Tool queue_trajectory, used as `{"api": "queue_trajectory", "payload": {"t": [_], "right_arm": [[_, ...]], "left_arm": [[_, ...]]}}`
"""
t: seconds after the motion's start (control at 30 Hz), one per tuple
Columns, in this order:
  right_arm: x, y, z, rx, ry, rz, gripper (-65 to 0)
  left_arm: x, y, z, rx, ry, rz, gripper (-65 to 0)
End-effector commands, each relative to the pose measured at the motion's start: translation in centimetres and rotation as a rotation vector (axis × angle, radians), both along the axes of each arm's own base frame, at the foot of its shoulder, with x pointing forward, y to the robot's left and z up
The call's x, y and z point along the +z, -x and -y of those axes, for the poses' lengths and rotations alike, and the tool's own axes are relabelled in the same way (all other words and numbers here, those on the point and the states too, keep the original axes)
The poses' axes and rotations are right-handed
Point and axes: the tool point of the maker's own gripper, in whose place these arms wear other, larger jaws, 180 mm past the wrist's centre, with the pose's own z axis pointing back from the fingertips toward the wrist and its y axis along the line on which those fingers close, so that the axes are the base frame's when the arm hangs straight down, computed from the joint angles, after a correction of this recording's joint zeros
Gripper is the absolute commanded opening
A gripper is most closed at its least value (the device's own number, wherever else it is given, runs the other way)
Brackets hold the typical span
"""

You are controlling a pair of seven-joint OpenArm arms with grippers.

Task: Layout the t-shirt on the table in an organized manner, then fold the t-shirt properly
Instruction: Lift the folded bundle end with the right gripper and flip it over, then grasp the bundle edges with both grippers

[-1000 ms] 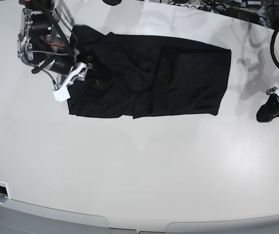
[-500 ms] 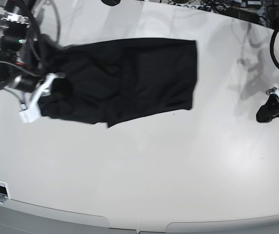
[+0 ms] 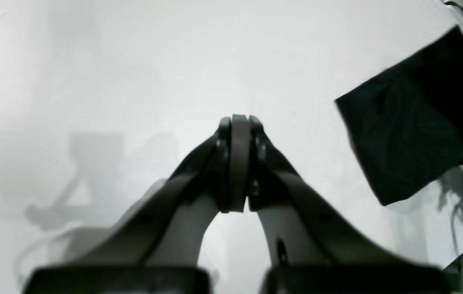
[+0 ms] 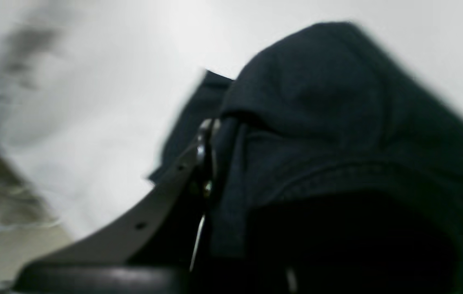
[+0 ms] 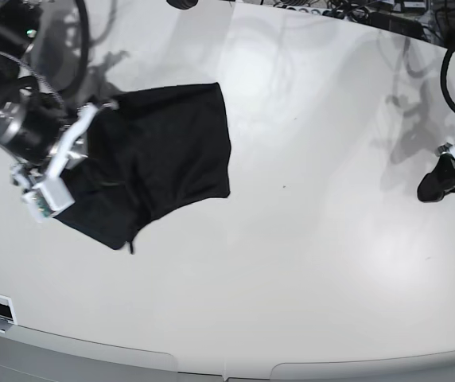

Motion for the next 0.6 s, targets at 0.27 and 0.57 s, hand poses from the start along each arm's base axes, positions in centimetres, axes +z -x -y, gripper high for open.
{"api": "queue_trajectory", "payload": {"t": [0.27, 0.57], "right_arm": [[-0.8, 0.2, -11.3, 0.206, -0.129, 0.029, -45.1], [1.9, 4.4, -20.3, 0.559, -0.216, 0.065, -14.8]], "left_arm": [[1.8, -0.7, -0.1, -0.008, 0.012, 0.056, -65.0], [1.8, -0.7, -0.1, -0.009, 0.01, 0.055, -65.0]]}}
